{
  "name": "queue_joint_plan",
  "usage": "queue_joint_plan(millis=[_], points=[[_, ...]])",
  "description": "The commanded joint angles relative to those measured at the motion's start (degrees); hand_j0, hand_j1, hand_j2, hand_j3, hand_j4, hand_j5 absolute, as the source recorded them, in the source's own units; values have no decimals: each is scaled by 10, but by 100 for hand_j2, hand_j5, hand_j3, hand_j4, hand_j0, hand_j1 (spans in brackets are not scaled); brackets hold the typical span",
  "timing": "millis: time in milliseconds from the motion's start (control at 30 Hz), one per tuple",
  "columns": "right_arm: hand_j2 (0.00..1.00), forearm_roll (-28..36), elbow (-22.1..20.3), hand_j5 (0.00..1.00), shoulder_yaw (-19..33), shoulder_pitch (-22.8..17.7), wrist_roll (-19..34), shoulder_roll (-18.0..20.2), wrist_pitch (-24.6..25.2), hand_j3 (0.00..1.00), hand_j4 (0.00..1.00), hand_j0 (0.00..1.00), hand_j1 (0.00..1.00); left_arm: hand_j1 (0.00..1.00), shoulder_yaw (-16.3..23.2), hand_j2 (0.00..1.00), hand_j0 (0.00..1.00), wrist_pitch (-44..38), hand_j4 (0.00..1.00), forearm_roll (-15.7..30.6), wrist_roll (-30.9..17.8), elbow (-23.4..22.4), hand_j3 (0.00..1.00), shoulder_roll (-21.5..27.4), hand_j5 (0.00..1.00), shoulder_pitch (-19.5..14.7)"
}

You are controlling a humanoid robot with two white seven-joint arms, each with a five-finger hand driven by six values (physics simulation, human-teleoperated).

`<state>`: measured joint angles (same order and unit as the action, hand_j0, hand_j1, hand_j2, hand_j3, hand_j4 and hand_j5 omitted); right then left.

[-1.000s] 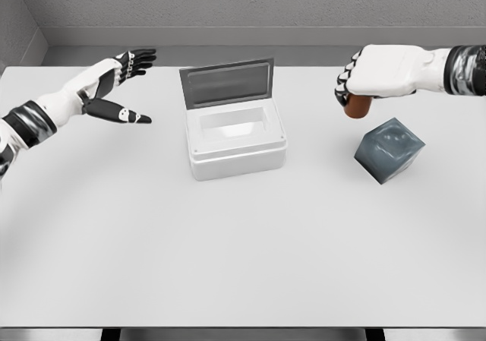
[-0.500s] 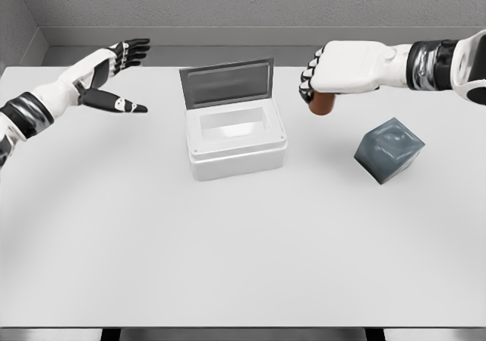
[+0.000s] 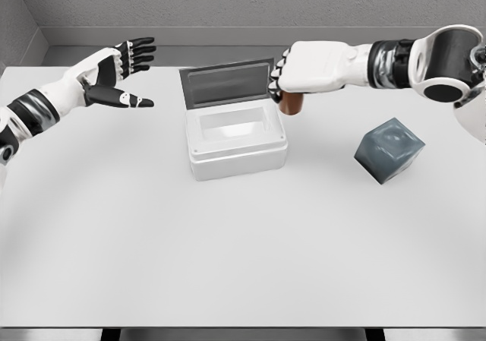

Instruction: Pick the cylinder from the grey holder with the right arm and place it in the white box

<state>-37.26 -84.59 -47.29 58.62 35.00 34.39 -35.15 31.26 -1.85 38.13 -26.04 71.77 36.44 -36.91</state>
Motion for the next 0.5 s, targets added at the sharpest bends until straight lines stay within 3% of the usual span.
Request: queue_joint_plan(millis=[0,467], points=[[49,-4,14,49,0,-1,0,-17,1,49,49,49,49,100,-1,100,100,-5,100,9,-1,0,100,0,100,0],[49,-17,19,49,-21,11,0,-60,1,49,49,49,49,100,-1,100,100,-5,100,8,-2,-1,100,-2,100,0]])
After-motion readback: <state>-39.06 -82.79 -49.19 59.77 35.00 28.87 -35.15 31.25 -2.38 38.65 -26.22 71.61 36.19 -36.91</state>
